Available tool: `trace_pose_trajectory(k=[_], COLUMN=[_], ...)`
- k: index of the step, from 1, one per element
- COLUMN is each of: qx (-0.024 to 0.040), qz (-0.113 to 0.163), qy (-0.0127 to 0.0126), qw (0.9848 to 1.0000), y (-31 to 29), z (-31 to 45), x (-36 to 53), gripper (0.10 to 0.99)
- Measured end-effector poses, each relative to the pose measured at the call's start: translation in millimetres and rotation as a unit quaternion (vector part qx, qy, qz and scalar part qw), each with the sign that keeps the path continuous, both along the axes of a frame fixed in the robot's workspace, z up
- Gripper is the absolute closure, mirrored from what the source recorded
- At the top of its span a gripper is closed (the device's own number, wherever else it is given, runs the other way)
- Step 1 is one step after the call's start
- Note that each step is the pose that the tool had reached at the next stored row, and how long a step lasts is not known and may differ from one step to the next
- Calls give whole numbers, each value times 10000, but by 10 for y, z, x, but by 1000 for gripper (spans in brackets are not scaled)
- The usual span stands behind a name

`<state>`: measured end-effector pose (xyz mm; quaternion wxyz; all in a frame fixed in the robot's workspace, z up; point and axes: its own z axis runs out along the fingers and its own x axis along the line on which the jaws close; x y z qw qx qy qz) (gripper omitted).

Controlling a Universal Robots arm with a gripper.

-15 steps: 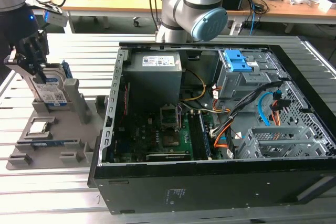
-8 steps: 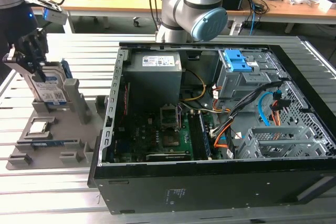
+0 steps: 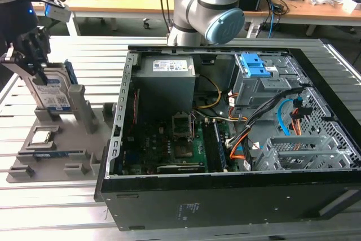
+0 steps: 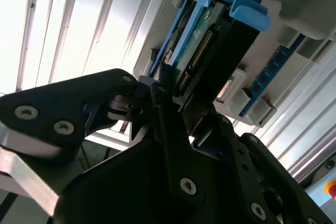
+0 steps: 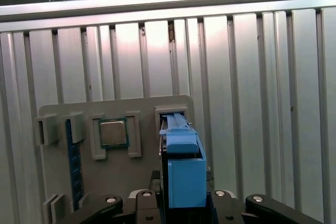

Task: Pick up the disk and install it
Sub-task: 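Pick up the disk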

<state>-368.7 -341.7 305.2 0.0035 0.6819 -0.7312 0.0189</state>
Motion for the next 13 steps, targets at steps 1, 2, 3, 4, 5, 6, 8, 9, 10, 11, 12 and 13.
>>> trace_pose_trajectory(k=[1, 2, 3, 4, 5, 6, 8, 9, 10, 11, 12, 13], qx=[0, 0, 0, 0, 0, 0, 0, 0, 0, 1, 1, 0], qz=[0, 0, 0, 0, 0, 0, 0, 0, 0, 0, 0, 0], qy=[0, 0, 0, 0, 0, 0, -1, 0, 0, 0, 0, 0], qw=[10000, 10000, 10000, 10000, 10000, 10000, 10000, 10000, 10000, 10000, 10000, 10000], y=[0, 0, 0, 0, 0, 0, 0, 0, 0, 0, 0, 0], z=[13, 37, 71, 91, 123, 144, 173, 192, 204, 217, 230, 248], x=[0, 0, 0, 0, 0, 0, 0, 0, 0, 0, 0, 0], gripper=[722, 722, 722, 722, 722, 722, 722, 722, 722, 722, 722, 722])
